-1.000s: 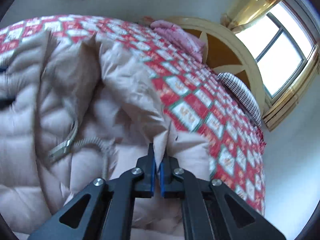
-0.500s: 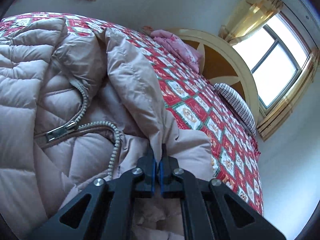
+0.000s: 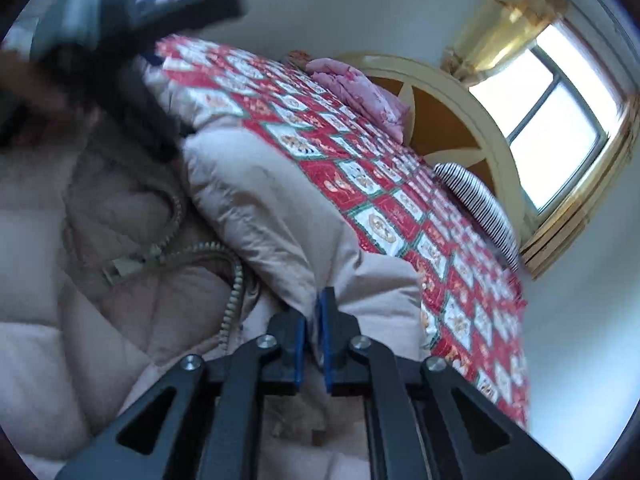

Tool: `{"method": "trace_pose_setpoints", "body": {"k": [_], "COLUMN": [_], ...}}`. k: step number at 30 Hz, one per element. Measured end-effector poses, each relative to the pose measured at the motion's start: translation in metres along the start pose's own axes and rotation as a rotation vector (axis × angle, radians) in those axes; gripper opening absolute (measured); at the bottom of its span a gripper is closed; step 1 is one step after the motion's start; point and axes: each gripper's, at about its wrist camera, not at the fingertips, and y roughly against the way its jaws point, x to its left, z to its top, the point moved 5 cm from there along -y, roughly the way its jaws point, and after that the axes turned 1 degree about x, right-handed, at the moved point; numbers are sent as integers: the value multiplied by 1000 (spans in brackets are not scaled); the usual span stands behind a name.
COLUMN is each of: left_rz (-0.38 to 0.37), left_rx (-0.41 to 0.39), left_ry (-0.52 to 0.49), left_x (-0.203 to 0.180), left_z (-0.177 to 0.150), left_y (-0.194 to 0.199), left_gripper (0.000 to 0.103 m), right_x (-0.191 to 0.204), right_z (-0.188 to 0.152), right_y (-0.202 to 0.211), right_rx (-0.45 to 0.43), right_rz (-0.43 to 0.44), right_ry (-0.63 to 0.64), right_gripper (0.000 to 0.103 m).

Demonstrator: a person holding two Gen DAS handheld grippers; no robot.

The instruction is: Fold large clothes

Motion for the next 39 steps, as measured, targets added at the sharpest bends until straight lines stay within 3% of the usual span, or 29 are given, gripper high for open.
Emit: {"method": "trace_pose_setpoints", "body": {"k": [1,3,5,8,10,12,13,14,16,18,20,22,23,24,25,28,32,39], "left_rz": [-2,-1,2,-3,-11,-54,-93,-142,-231,-372,-483,-398,-251,-179,-155,-244,-224,-227], "left_rx": [-2,-5,-9,-8,-11,-29,-53,-114,-207,-213,-164,-106,-52,-8,30,76,75,82], "left_ry": [4,5,3,6,22,84,127,188,251,277,267,182,105,62,46,140,113,127], "left_x": [0,0,-1,-1,2,13,20,28,32,21,-2,-24,-35,-39,-40,-30,-39,-39], "left_z": [-1,0,0,0,1,7,11,20,36,49,55,53,45,37,28,12,9,6], "left_y": [0,-2,-2,-2,2,17,29,48,76,87,82,61,39,23,10,-9,-17,-19], "left_gripper": [102,102,102,102,102,102,102,102,102,102,102,102,102,102,102,102,102,102], "right_x": [-6,-23,-46,-80,-90,-82,-71,-54,-31,-21,-21,-23,-23,-24,-24,-28,-34,-26], "right_z": [3,13,28,52,60,55,49,36,16,7,3,1,-1,-1,-2,-6,-12,-9], "right_y": [5,25,45,42,19,-10,-27,-49,-67,-61,-54,-54,-55,-56,-55,-55,-55,-68], "right_rx": [2,-22,-67,-54,-8,57,116,197,267,227,216,210,204,198,189,161,128,203], "right_rz": [16,72,71,73,83,66,68,91,94,71,74,87,97,104,111,139,174,139], "right_ry": [-28,-124,-244,-491,-638,-693,-695,-684,-660,-637,-646,-657,-670,-680,-691,-746,-834,-787], "right_gripper": [25,53,59,59,58,52,48,36,32,32,32,33,33,33,33,33,31,32]}}
